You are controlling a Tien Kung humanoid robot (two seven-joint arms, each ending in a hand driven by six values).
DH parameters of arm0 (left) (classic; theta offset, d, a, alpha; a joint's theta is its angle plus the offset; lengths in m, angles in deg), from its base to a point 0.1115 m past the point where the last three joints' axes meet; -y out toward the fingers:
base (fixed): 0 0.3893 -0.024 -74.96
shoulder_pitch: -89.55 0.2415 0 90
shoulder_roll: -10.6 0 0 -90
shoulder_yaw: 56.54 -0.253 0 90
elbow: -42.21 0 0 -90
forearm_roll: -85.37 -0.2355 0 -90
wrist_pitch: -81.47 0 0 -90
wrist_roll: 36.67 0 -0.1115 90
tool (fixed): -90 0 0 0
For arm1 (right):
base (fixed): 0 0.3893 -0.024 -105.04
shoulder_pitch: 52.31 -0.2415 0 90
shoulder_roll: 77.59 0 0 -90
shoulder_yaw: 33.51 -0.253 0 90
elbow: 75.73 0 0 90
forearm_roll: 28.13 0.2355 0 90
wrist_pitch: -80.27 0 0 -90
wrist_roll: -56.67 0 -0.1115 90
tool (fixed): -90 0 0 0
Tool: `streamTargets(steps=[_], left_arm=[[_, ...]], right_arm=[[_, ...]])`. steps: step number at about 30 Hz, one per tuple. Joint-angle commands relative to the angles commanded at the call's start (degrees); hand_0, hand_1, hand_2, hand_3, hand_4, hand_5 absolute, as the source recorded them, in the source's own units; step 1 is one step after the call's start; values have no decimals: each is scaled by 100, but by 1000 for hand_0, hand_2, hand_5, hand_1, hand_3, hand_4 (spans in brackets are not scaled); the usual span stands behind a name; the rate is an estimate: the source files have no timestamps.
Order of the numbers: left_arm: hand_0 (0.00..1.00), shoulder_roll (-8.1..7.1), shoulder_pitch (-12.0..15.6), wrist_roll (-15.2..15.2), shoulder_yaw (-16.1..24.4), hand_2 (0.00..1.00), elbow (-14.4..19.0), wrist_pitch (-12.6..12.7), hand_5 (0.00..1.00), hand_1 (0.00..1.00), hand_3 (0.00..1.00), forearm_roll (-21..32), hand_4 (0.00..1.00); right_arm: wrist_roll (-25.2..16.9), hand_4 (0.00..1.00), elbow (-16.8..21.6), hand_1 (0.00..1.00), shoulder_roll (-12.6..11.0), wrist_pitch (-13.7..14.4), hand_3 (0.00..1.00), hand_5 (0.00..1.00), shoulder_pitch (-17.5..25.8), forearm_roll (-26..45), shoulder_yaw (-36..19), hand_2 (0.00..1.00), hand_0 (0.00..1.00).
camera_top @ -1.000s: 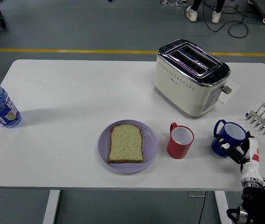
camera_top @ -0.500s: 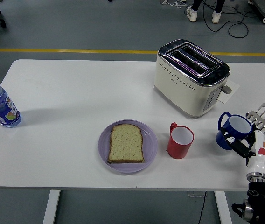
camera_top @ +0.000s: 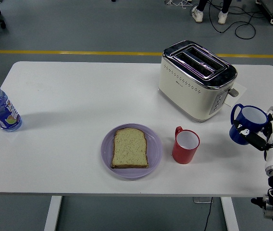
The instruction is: Pick up the cup,pour liquid into bread,place the cup on the desk
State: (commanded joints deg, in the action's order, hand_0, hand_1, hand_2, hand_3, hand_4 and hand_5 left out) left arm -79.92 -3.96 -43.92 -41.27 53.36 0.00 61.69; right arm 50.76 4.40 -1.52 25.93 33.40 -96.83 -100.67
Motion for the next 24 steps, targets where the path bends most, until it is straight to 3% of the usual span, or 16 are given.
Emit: streamTargets(steps=[5, 12, 24], left_arm=[[632, -2, 4, 0, -12, 650, 1, -2, 866, 639, 503, -4, 244], [632, -8, 9, -3, -7, 649, 3, -7, 865, 640, 503, -4, 243], [632, -15, -28, -4, 51, 651, 9, -8, 861, 640, 504, -12, 238]], right_arm=[[679, 810, 557, 410, -48, -123, 554, 2, 47, -450, -186, 560, 340], [1229, 789, 1121, 418, -130, -222, 553, 2, -7, -926, -205, 565, 351], [1901, 785, 1534, 416, -219, -472, 550, 2, -524, -1453, 197, 563, 346]])
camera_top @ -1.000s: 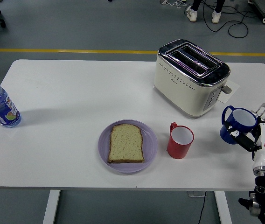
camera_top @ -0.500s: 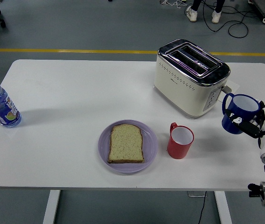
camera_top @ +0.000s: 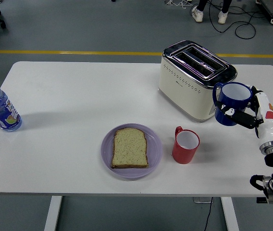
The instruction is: Pick up the cup,pour liquid into bread,place the cup on the desk
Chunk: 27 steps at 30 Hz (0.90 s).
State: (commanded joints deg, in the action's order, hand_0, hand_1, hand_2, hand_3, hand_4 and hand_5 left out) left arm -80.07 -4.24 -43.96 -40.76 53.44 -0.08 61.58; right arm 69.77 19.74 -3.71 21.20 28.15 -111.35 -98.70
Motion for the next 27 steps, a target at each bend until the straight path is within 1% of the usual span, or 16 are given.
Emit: streamTargets(steps=[8, 13, 16, 22, 27], left_arm=[[632, -3, -21, -4, 37, 651, 0, 2, 860, 640, 503, 19, 237], [633, -5, -23, -4, 42, 651, 0, 2, 860, 640, 504, 21, 237], [633, -3, -17, -5, 35, 651, -1, 2, 859, 639, 504, 28, 237], [632, 5, -14, -5, 31, 651, -1, 2, 855, 639, 503, 39, 235], [632, 6, -15, -5, 36, 651, 0, 2, 855, 639, 503, 41, 235]], right_arm=[[253, 785, -169, 418, -104, -105, 551, 2, -520, -140, 542, 564, 339], [354, 782, -259, 418, -115, -162, 550, 2, -793, -191, 840, 564, 341], [443, 779, -423, 412, -34, -204, 552, 2, -1041, -336, 1055, 562, 339], [556, 781, -590, 411, 119, -269, 552, 2, -1365, -615, 1306, 561, 335], [702, 781, -675, 411, 155, -361, 552, 2, -1627, -859, 1558, 561, 335]])
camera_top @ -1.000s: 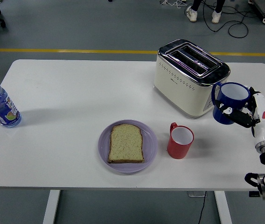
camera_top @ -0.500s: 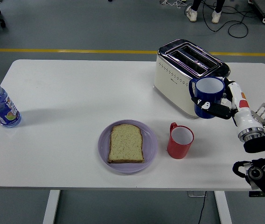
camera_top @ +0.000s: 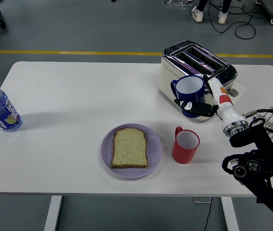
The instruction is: Pick up the cup,pour liquid into bread,place the cup on the desk
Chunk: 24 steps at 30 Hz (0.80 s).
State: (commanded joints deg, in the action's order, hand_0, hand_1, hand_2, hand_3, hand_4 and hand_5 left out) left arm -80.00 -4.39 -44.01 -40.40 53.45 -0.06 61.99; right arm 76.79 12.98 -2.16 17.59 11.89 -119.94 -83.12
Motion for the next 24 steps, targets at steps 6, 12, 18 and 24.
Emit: streamTargets(steps=[6, 12, 18, 24], left_arm=[[632, 0, -1, -2, 1, 651, 0, -1, 855, 639, 503, 8, 235], [632, 1, 3, -4, -4, 650, 0, -2, 850, 638, 503, 20, 231], [632, 7, 3, -6, -6, 651, 0, -4, 852, 638, 503, 37, 233], [632, 8, 6, -6, -3, 649, 2, -5, 854, 638, 502, 39, 236]], right_arm=[[225, 782, -64, 407, -34, -167, 552, 2, -345, -363, 389, 561, 333], [451, 781, -98, 408, -90, -382, 553, 2, -643, -804, 725, 561, 332], [635, 781, -125, 408, -158, -608, 553, 2, -948, -1206, 1013, 561, 332], [826, 781, -146, 408, -245, -968, 552, 2, -1272, -1851, 1302, 561, 332]])
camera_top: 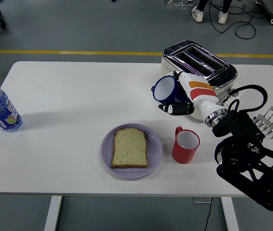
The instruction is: Pick up the cup,pour liquid into bread,place the cup on the desk
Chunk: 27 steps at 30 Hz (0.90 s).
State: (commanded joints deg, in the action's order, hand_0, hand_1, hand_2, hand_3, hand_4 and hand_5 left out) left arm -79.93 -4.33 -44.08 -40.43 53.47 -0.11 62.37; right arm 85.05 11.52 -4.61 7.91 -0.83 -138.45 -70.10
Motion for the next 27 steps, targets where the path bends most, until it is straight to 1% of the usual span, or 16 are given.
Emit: streamTargets(steps=[2, 4, 8, 15, 19, 24, 27], left_arm=[[632, 1, 4, 0, -1, 649, 0, 0, 855, 637, 501, 4, 237], [632, 3, 13, -1, -8, 649, -1, 0, 855, 637, 501, 10, 237], [632, 7, 26, -2, -22, 649, -1, 0, 854, 637, 501, 17, 238], [632, 11, 59, 0, -60, 649, -3, 1, 857, 637, 501, 35, 240], [632, 16, 71, -1, -86, 648, -5, 1, 859, 638, 500, 52, 241], [632, 18, 74, -1, -94, 648, -4, 3, 859, 638, 500, 64, 241], [632, 17, 70, 0, -90, 648, -3, 4, 855, 638, 499, 54, 240]], right_arm=[[21, 782, 0, 409, -15, -65, 552, 2, -46, -127, 48, 560, 332], [51, 782, 8, 409, -50, -201, 552, 2, -146, -332, 168, 560, 332], [94, 779, 32, 410, -105, -381, 552, 2, -285, -593, 328, 562, 332], [122, 777, 147, 412, -212, -645, 551, 2, -565, -904, 667, 562, 333], [108, 775, 215, 414, -260, -756, 551, 2, -698, -1099, 839, 562, 333], [62, 775, 267, 414, -335, -784, 551, 2, -816, -1301, 1022, 562, 333], [48, 766, 317, 418, -388, -892, 552, 2, -939, -1460, 1183, 564, 340]])
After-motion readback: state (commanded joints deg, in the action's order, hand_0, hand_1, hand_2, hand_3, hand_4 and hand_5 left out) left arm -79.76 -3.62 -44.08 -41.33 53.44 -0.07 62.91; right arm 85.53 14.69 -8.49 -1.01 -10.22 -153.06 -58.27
